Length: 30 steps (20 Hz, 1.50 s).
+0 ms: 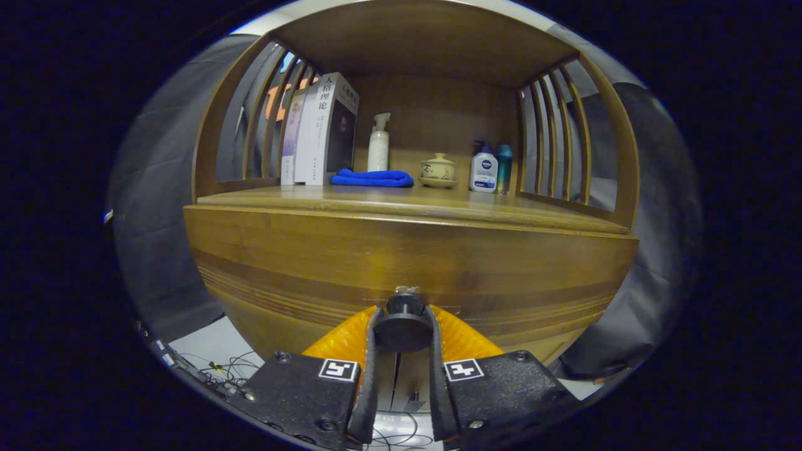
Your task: Pull open the drawer, take out the items inside it, and place them on the countertop above the cabinet.
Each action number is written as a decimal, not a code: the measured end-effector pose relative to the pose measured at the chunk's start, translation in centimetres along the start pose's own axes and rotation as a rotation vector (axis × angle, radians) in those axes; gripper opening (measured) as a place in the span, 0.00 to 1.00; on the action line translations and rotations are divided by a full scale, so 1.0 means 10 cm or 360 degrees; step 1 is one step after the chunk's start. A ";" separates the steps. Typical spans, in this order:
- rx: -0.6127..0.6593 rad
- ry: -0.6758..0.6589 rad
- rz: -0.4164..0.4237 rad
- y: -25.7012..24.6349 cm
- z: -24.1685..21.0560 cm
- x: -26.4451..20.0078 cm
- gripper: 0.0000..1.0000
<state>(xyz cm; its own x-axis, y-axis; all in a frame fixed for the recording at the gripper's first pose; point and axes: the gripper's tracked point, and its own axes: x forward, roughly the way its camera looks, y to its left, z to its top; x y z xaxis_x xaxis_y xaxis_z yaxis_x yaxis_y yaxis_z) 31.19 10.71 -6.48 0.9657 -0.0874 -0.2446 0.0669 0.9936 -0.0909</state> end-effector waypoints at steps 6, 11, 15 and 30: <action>0.0020 0.0000 0.0058 0.02 -0.13 -0.39 0.37; 0.0031 -0.0007 0.0100 0.04 -0.25 -0.81 0.37; 0.0061 -0.0012 0.0126 0.08 -0.35 -1.15 0.37; 0.0052 0.0002 0.0159 0.07 -0.52 -1.53 0.45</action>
<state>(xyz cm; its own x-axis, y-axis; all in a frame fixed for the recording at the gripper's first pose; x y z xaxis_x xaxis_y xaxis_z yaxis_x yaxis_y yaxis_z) 15.19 12.37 -7.82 0.9676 0.0124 -0.2521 -0.0217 0.9992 -0.0342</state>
